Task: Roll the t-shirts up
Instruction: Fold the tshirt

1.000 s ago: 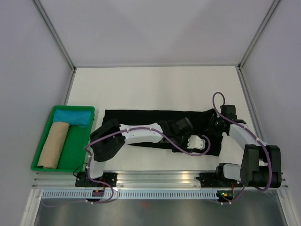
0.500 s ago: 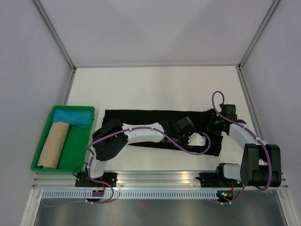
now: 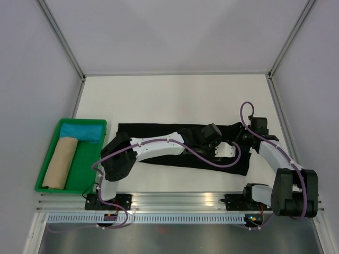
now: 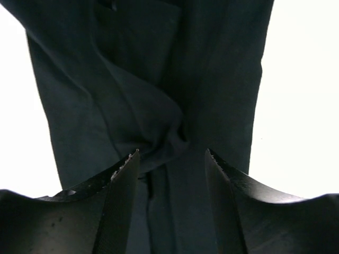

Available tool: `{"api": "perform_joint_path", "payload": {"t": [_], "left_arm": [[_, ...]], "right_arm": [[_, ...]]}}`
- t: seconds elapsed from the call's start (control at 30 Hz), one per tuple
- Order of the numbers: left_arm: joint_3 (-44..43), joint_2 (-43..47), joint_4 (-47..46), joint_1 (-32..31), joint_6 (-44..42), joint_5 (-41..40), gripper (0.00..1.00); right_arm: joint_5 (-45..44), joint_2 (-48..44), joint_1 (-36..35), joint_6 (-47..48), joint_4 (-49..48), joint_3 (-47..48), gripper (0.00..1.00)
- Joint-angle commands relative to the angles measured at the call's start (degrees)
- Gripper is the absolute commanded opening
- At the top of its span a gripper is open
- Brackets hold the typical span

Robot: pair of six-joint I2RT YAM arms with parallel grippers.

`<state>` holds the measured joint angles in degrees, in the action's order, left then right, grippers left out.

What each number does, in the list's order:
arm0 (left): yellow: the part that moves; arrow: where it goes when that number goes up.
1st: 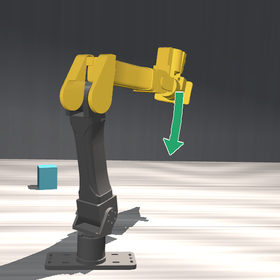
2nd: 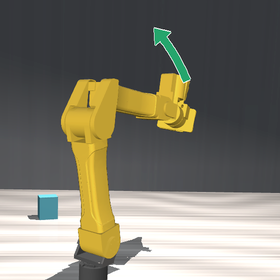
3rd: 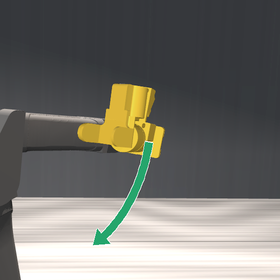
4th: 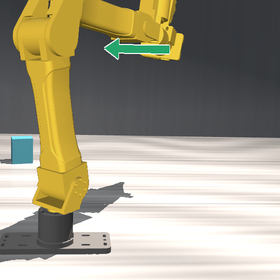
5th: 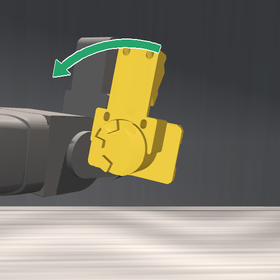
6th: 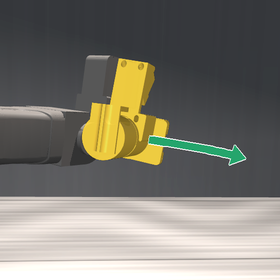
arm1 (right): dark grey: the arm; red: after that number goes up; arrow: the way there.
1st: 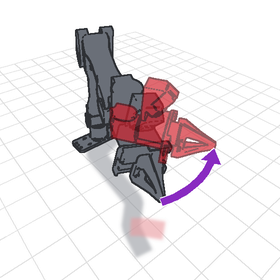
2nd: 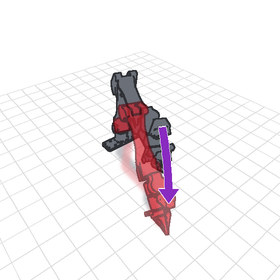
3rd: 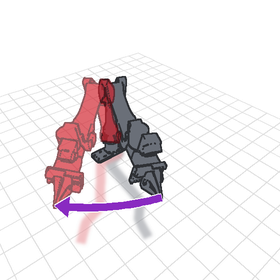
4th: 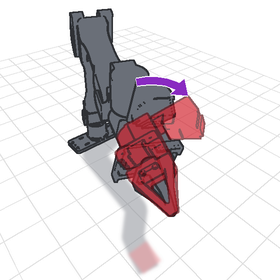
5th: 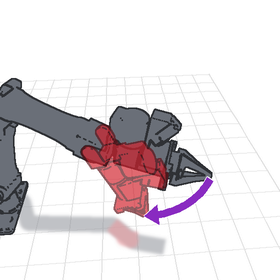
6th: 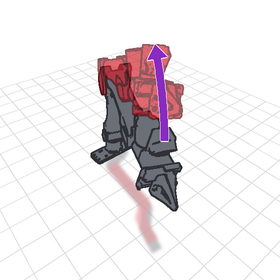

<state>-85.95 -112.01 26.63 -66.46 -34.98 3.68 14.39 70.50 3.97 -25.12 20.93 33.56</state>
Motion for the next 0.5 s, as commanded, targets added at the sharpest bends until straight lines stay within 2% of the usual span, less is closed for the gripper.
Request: {"api": "perform_joint_path", "payload": {"t": [0.0, 0.2, 0.47], "left_arm": [[-2.9, 1.1, 2.0, 0.6, 0.3, 1.8, 0.6], [-5.6, -4.5, 1.8, 1.2, -0.1, 1.9, 0.59], [-3.9, -4.9, 2.3, 1.3, -3.0, 4.7, 0.59]], "right_arm": [[0.7, -1.5, 0.3, -0.1, 0.5, 1.9, 0.0], [1.1, -1.5, 0.2, -0.1, 0.3, 2.0, 0.0], [0.9, -1.2, 0.3, 0.3, 0.7, 1.9, 0.0]]}}
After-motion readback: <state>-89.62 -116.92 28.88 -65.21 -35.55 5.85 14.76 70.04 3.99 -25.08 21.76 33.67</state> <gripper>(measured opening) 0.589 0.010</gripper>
